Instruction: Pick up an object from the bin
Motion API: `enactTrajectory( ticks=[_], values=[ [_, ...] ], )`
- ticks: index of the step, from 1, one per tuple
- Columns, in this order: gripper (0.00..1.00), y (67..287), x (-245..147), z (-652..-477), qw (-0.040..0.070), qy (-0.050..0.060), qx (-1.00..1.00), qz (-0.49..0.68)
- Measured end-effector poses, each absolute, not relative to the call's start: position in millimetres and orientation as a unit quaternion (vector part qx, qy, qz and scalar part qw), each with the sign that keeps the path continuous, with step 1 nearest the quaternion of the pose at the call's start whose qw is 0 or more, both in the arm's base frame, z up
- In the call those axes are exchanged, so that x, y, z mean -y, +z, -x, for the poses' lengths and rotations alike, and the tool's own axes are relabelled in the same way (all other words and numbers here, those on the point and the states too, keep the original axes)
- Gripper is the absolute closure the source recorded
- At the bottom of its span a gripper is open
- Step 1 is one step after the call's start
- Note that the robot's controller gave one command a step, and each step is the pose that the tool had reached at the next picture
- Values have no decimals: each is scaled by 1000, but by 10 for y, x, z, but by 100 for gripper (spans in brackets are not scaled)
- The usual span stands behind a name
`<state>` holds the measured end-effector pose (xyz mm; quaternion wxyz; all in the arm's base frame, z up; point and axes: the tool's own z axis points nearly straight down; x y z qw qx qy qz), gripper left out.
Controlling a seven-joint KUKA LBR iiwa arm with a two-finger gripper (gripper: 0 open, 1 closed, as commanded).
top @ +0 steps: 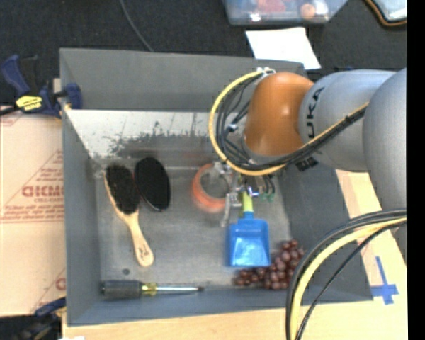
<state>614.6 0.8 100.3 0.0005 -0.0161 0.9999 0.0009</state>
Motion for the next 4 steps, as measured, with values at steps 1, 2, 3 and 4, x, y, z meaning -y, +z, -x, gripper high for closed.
enactTrajectory(
  ticks=[1, 2, 3, 4],
  values=[
    [0, 712, 55, -6202, 10, 1, -1000, 6],
    [100, 720, -30, -6145, 5, 2, -993, -118],
    [100, 720, -30, -6145, 5, 1, -993, -118],
    [100, 775, -25, -6144, 7, 1, -993, -118]
  ],
)
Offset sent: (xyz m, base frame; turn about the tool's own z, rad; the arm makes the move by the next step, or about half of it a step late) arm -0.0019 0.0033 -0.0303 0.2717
